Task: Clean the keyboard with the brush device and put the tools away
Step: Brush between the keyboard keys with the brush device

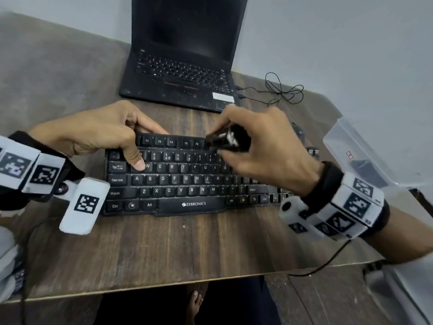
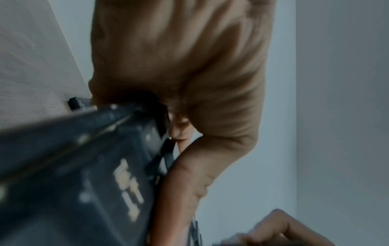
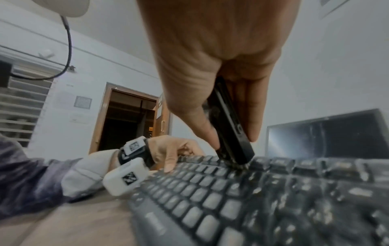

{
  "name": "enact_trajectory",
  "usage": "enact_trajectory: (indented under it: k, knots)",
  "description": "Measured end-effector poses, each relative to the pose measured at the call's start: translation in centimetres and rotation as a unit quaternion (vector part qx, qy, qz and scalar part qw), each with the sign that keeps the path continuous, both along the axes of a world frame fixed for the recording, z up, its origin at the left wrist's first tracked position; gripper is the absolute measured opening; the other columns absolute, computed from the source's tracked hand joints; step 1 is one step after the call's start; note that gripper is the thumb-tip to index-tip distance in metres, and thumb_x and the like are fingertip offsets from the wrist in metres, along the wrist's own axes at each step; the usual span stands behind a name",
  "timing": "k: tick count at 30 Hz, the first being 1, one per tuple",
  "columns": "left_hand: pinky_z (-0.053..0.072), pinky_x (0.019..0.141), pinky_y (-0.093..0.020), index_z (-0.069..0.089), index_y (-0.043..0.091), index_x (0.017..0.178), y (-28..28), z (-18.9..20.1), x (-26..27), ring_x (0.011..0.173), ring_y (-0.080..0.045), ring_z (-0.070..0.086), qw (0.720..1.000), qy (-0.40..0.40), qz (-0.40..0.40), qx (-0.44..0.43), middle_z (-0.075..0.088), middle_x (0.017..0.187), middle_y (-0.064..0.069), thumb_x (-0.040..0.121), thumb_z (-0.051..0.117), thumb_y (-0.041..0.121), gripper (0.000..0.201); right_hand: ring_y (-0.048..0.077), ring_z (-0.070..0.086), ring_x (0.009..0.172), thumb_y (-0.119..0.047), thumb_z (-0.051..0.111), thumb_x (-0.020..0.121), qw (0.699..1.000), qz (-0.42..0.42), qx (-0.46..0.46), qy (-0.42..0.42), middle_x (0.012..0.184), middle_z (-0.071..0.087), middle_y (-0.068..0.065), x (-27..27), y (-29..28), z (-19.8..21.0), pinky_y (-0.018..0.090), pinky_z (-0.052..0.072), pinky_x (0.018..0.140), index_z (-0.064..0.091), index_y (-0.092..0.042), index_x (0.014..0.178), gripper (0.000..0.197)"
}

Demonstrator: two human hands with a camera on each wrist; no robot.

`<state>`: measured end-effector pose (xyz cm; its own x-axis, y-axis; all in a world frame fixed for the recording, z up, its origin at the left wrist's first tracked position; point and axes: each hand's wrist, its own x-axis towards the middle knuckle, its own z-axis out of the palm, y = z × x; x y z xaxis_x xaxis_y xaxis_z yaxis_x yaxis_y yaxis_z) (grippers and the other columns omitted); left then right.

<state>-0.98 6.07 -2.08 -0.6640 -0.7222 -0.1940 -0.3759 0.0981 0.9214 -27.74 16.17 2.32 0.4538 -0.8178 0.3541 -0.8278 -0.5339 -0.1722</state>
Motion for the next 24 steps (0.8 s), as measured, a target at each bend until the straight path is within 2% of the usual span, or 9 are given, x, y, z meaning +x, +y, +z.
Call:
enact_trajectory:
  k: [4,6,9,11,13,16,18,20,24]
  knots:
    - [0.064,0.074,-0.038,0.078,0.009,0.111,-0.2,0.0,0.0,0.087,-0.038,0.076,1.000,-0.003,-0.007,0.001,0.078,0.094,-0.021,0.056,0.073,-0.031,0.068,0.009,0.072,0.071,-0.016,0.079,0.081,0.996,0.036,0.073,0.047,0.084,0.076,-0.009,0.5,1.9,-1.1,0.023,0.058,0.067,0.070,-0.021,0.110,0.032]
    - [0.063,0.077,-0.040,0.078,0.008,0.112,-0.3,-0.1,0.0,0.088,-0.038,0.076,1.000,0.000,-0.006,0.002,0.078,0.095,-0.021,0.056,0.072,-0.031,0.068,0.005,0.071,0.072,-0.016,0.081,0.081,0.999,0.003,0.050,0.010,0.085,0.077,-0.011,-0.4,0.9,-0.6,0.018,0.058,0.070,0.070,-0.022,0.109,0.030]
    - [0.064,0.076,-0.038,0.077,0.009,0.113,-0.3,-0.1,0.0,0.088,-0.037,0.076,1.000,0.000,-0.012,0.006,0.078,0.095,-0.020,0.057,0.072,-0.030,0.068,0.006,0.072,0.074,-0.015,0.082,0.082,0.999,-0.047,0.001,-0.022,0.085,0.076,-0.010,-1.7,0.2,-0.4,0.027,0.062,0.072,0.070,-0.021,0.107,0.028]
    - [0.063,0.071,-0.034,0.077,0.009,0.113,-0.5,-0.2,0.1,0.087,-0.035,0.077,1.000,0.000,-0.018,0.012,0.078,0.095,-0.020,0.057,0.073,-0.030,0.068,0.002,0.070,0.073,-0.014,0.082,0.081,0.999,-0.028,0.035,-0.004,0.088,0.076,-0.011,-1.4,1.1,-1.2,0.013,0.056,0.071,0.071,-0.020,0.109,0.031]
    - [0.064,0.071,-0.036,0.078,0.009,0.111,-0.5,-0.2,0.2,0.088,-0.037,0.077,1.000,-0.002,-0.024,0.014,0.078,0.096,-0.022,0.053,0.079,-0.026,0.068,-0.005,0.061,0.065,-0.014,0.080,0.079,0.996,0.007,0.086,0.025,0.081,0.073,-0.014,-1.0,2.5,-1.8,0.002,0.041,0.067,0.071,-0.021,0.109,0.032]
    - [0.064,0.070,-0.036,0.080,0.014,0.108,-0.7,-0.2,0.3,0.089,-0.039,0.076,1.000,0.003,-0.017,0.016,0.077,0.097,-0.022,0.047,0.083,-0.017,0.068,-0.004,0.064,0.067,-0.014,0.080,0.079,0.997,0.008,0.082,0.010,0.080,0.072,-0.015,-1.5,2.2,-1.1,0.007,0.046,0.068,0.071,-0.022,0.107,0.030]
    - [0.064,0.071,-0.037,0.080,0.016,0.107,-0.7,-0.2,0.3,0.090,-0.039,0.076,1.000,0.008,-0.010,0.014,0.077,0.098,-0.022,0.045,0.083,-0.011,0.068,0.003,0.072,0.076,-0.014,0.082,0.081,0.999,-0.027,0.034,-0.020,0.087,0.077,-0.012,-2.4,0.9,-0.5,0.021,0.059,0.076,0.070,-0.023,0.107,0.030]
    - [0.064,0.073,-0.038,0.080,0.018,0.106,-0.6,-0.4,0.4,0.092,-0.040,0.075,1.000,0.016,-0.005,0.015,0.077,0.099,-0.022,0.044,0.081,-0.009,0.068,0.006,0.075,0.080,-0.013,0.082,0.080,0.998,-0.051,0.009,-0.044,0.089,0.078,-0.009,-3.0,0.2,-0.6,0.031,0.063,0.079,0.069,-0.023,0.106,0.031]
    - [0.064,0.074,-0.038,0.080,0.019,0.106,-0.5,-0.2,0.5,0.092,-0.041,0.075,1.000,0.019,-0.017,0.012,0.077,0.099,-0.023,0.046,0.083,-0.015,0.068,0.002,0.074,0.082,-0.015,0.081,0.081,0.997,0.002,0.081,0.006,0.091,0.078,-0.011,-2.2,2.6,-1.7,0.024,0.061,0.075,0.070,-0.025,0.108,0.031]
